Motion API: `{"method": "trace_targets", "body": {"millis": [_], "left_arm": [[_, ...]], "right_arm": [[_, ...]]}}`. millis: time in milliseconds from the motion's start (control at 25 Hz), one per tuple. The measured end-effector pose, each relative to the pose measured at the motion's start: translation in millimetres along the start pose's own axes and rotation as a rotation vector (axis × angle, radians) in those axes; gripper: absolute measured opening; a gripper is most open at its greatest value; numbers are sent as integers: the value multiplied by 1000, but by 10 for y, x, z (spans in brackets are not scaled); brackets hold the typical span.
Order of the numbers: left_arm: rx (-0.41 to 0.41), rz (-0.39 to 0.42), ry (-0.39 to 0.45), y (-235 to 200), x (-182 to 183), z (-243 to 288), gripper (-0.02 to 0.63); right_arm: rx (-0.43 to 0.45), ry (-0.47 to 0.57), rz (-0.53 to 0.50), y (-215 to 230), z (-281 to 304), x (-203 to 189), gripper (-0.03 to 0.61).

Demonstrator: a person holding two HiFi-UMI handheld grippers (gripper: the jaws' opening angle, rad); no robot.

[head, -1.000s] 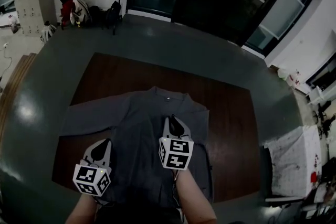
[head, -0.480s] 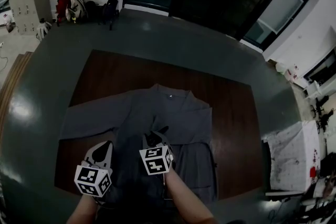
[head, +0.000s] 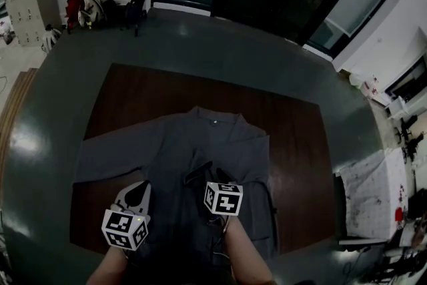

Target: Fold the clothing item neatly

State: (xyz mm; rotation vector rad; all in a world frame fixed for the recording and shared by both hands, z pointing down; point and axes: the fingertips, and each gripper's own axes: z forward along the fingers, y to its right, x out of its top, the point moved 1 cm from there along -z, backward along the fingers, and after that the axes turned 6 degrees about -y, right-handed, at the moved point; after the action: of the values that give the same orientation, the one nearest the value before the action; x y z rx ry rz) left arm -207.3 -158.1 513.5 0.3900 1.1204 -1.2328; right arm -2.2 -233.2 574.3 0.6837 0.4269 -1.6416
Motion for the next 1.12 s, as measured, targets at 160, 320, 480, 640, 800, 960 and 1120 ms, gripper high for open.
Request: {"method": "trace_targets", "body": {"millis": [160,320,480,640,800,960,1120], "left_arm": [[-1,4,-8,-5,10,83,8],[7,-13,-16,-73,-16,123,8],[25,-20,-21,-174,-24,122,8],[44,-21,-13,-263,2,94,8],[55,-37,-13,-373,-33,40,8],[66,-47,-20,-457,-93,-34,9],[86,-65,-15,-530,-120,-105,8]], "right_arm": [[95,-67,160,75,289,113,178],[83,-141,181,48,511,116,174],[111,-71,229,-72,513,248,-5],[228,-6,179,-389,484,484,-5],[378,24,86,-902,503,658,-5],[461,-47,-72,-1385,604,536,74],[486,-46,-143,-1578,545,489,155]]}}
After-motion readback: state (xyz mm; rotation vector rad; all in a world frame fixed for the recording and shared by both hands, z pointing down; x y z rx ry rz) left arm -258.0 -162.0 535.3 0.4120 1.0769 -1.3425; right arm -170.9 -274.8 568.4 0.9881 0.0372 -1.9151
